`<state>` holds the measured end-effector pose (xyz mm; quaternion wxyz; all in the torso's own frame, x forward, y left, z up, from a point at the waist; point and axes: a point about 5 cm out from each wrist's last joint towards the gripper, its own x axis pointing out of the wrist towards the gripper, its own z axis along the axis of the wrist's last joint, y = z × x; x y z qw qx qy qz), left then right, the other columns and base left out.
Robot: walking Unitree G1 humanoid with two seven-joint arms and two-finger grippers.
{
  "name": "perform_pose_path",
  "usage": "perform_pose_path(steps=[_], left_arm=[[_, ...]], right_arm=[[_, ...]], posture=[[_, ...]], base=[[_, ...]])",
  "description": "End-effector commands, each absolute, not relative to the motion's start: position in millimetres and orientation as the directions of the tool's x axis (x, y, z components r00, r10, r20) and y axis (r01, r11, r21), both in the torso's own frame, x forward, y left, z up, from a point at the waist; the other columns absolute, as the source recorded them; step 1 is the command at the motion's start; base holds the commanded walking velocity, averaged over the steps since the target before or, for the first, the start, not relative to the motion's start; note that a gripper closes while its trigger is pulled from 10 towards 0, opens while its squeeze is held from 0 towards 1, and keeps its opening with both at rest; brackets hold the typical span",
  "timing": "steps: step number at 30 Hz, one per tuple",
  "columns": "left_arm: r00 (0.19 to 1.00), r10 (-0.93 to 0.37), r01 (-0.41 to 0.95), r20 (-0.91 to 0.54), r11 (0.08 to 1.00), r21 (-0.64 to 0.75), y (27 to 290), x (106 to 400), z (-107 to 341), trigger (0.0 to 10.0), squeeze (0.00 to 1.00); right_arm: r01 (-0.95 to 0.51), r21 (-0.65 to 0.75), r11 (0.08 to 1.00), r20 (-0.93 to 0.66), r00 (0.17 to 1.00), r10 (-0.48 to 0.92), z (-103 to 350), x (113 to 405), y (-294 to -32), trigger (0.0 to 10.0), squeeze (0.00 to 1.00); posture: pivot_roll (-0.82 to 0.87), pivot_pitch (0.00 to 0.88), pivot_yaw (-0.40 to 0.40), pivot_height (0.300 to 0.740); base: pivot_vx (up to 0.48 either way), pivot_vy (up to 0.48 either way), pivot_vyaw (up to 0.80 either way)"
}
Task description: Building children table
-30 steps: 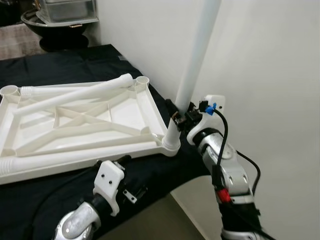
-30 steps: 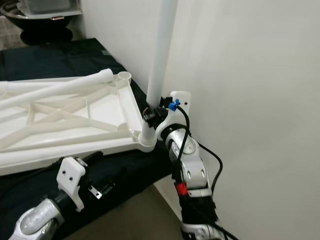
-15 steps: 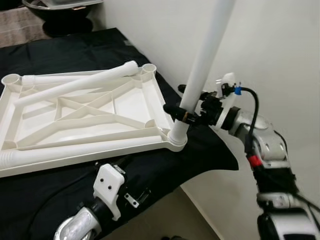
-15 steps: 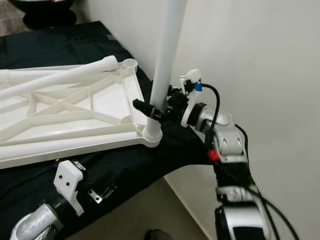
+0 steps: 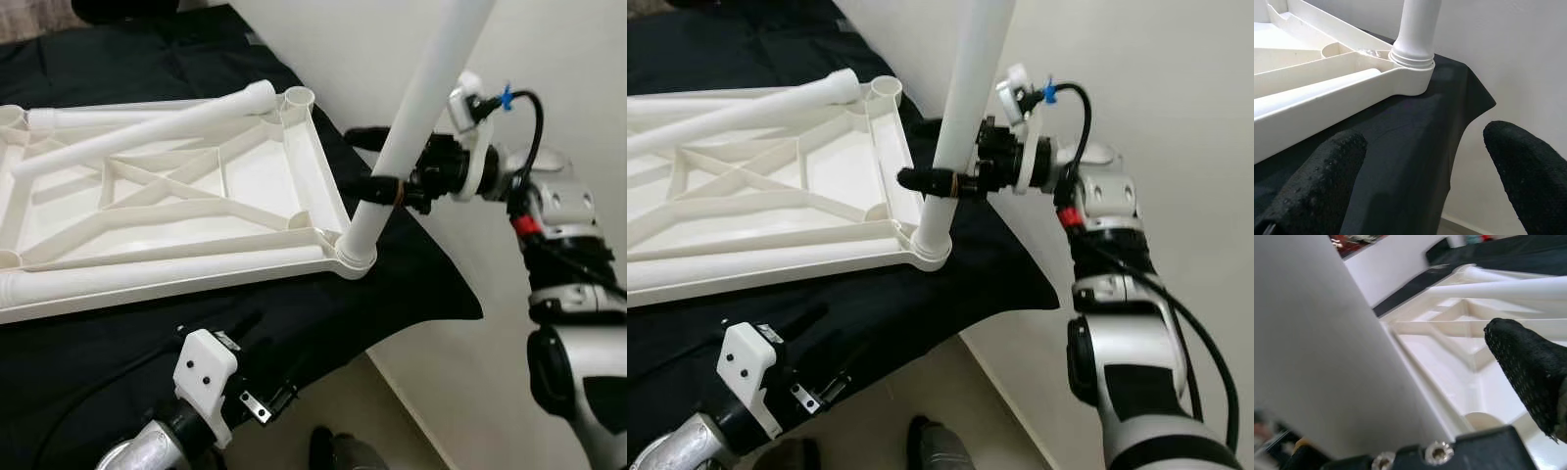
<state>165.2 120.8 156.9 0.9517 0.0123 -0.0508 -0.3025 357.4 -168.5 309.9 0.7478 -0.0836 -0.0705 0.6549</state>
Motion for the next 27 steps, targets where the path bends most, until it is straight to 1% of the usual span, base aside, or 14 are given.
perform_pose_path(steps=[1,3,4,5,6,7,8,14,20,21,22,24,26,27], left_arm=[[0.810,-0.583,0.581,0.066,0.813,0.039,121,161,155,10.0,0.00],[0.810,-0.583,0.581,0.066,0.813,0.039,121,161,155,10.0,0.00],[0.809,-0.584,0.583,0.064,0.812,0.036,121,160,156,10.0,0.00],[0.809,-0.584,0.583,0.064,0.812,0.036,121,160,156,10.0,0.00],[0.808,-0.586,0.585,0.062,0.810,0.033,121,159,157,10.0,0.00],[0.808,-0.586,0.585,0.062,0.810,0.033,121,159,157,10.0,0.00],[0.807,-0.588,0.587,0.060,0.809,0.030,121,158,158,10.0,0.00],[0.806,-0.590,0.589,0.053,0.808,0.025,121,158,159,10.0,0.00],[0.807,-0.589,0.588,0.051,0.808,0.024,121,161,158,10.0,0.00],[0.807,-0.588,0.588,0.054,0.809,0.023,120,163,157,10.0,0.00],[0.807,-0.588,0.588,0.054,0.809,0.023,120,163,157,10.0,0.00],[0.808,-0.586,0.585,0.060,0.810,0.024,117,168,152,10.0,0.00],[0.808,-0.586,0.585,0.060,0.810,0.024,117,168,152,10.0,0.00],[0.809,-0.585,0.585,0.061,0.811,0.024,116,169,150,10.0,0.00]], right_arm=[[-0.973,-0.215,0.084,0.029,0.080,0.996,319,355,-176,9.8,0.00],[-0.973,-0.215,0.084,0.029,0.080,0.996,319,355,-176,9.8,0.00],[-0.975,-0.214,0.064,0.046,0.056,0.997,325,354,-177,5.8,0.00],[-0.975,-0.214,0.064,0.046,0.056,0.997,325,354,-177,5.8,0.00],[-0.975,-0.218,0.052,0.055,0.041,0.998,330,354,-177,0.6,0.00],[-0.975,-0.218,0.052,0.055,0.041,0.998,330,354,-177,0.6,0.00],[-0.977,-0.212,0.039,0.073,0.024,0.997,335,353,-177,0.0,0.00],[-0.975,-0.219,0.028,0.083,0.010,0.996,345,353,-178,0.0,0.00],[-0.959,-0.276,0.059,0.046,0.048,0.998,347,354,-183,0.0,0.00],[-0.938,-0.325,0.117,-0.012,0.128,0.992,344,354,-189,0.0,0.00],[-0.938,-0.325,0.117,-0.012,0.128,0.992,344,354,-189,0.0,0.00],[-0.858,-0.354,0.372,-0.129,0.439,0.889,321,351,-206,0.0,0.00],[-0.858,-0.354,0.372,-0.129,0.439,0.889,321,351,-206,0.0,0.00],[-0.808,-0.358,0.467,-0.166,0.548,0.820,309,348,-211,0.0,0.00]], posture=[[0.13,0.320,-0.110,0.740],[0.13,0.320,-0.110,0.740],[0.13,0.325,-0.108,0.740],[0.13,0.325,-0.108,0.740],[0.13,0.329,-0.104,0.740],[0.13,0.329,-0.104,0.740],[0.13,0.330,-0.104,0.740],[0.13,0.327,-0.100,0.740],[0.11,0.306,-0.102,0.740],[0.09,0.286,-0.119,0.740],[0.09,0.286,-0.119,0.740],[0.06,0.246,-0.167,0.740],[0.06,0.246,-0.167,0.740],[0.06,0.241,-0.180,0.740]], base=[[0.000,0.000,0.00],[0.000,0.000,0.00],[0.000,0.000,0.00],[0.000,0.000,0.00],[0.000,0.000,0.00],[0.000,0.000,0.00],[0.000,0.000,0.00],[0.000,0.000,0.00],[0.000,0.000,0.00],[0.000,0.000,0.00],[0.000,0.000,0.00],[0.000,0.000,0.00],[0.000,0.000,0.00],[0.000,0.000,0.00]])
